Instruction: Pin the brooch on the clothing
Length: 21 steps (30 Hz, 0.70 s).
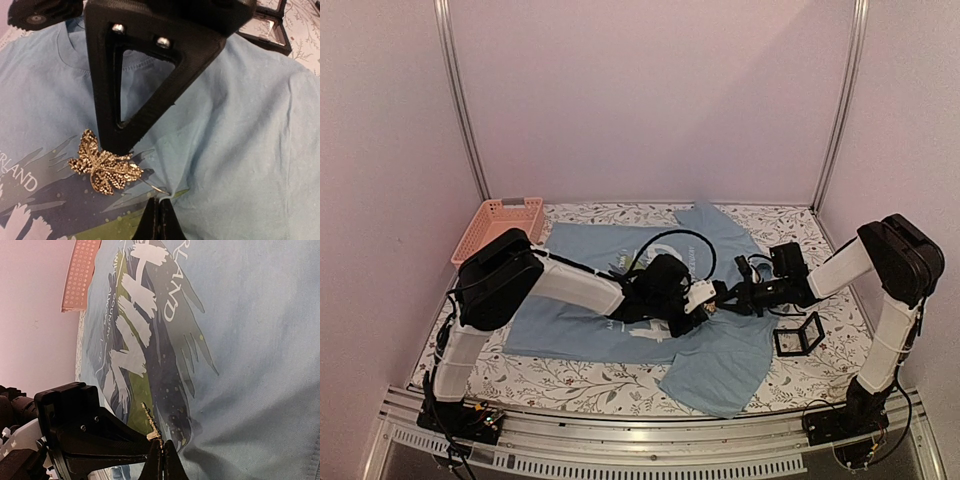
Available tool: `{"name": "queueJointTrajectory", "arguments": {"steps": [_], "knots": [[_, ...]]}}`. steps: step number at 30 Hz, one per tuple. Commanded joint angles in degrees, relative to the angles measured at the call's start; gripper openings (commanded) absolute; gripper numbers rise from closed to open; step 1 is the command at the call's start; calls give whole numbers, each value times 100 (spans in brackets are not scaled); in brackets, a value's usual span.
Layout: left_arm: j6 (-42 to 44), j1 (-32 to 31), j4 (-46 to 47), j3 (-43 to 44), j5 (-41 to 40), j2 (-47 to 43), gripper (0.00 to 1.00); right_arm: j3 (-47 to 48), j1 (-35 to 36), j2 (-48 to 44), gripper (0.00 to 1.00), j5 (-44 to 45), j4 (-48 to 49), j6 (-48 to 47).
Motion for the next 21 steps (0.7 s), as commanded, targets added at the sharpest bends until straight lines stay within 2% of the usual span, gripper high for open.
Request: {"name": "queueJointTrajectory", "arguments": {"steps": [1,14,21], "knots": [[-38,-22,243,-58,-66,-57,0,-43,155,129,0,-95,-98,-104],[-54,1,293,-130,-238,-73,0,-244,181,-6,0,-158,-269,-200],[-142,-3,276,-241,-254,-117,0,-351,182,-382,0,-258,-271,-215]]}}
